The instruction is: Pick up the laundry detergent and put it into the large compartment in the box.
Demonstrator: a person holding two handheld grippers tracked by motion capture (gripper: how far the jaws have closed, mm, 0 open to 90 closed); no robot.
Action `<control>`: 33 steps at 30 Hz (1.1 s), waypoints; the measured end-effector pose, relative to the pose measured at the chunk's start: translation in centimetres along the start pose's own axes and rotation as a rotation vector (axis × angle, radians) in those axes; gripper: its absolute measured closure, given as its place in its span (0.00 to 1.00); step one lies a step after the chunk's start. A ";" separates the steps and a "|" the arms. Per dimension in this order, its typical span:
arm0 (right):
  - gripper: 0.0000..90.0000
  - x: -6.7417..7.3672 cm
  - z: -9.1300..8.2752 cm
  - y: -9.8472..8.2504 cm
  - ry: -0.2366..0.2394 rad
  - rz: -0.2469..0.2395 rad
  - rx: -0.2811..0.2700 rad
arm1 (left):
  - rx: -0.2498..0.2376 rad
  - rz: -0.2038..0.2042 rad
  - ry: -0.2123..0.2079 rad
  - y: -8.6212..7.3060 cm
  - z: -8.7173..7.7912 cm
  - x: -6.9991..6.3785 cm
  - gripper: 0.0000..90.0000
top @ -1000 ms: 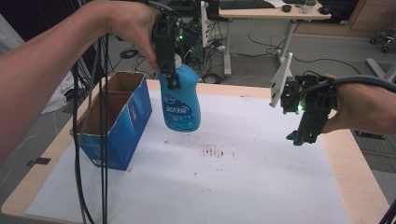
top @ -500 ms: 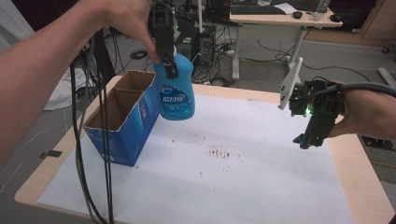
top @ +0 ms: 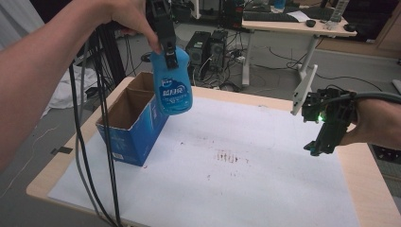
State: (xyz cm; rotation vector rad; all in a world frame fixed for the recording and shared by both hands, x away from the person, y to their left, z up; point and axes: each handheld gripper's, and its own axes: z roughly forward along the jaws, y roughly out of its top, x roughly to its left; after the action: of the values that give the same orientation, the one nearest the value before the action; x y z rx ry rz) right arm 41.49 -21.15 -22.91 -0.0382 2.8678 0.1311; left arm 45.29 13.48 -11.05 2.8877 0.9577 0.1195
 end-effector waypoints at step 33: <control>0.14 -0.4 0.9 0.6 0.011 0.002 0.001 | 0.038 -0.221 0.086 -8.1 -2.0 4.0 0.43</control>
State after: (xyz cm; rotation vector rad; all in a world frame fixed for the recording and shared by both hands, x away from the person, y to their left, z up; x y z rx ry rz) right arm 42.14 -20.45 -23.62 -0.0364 2.8785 0.1305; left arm 43.54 22.45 -9.77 2.8061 1.2992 0.2110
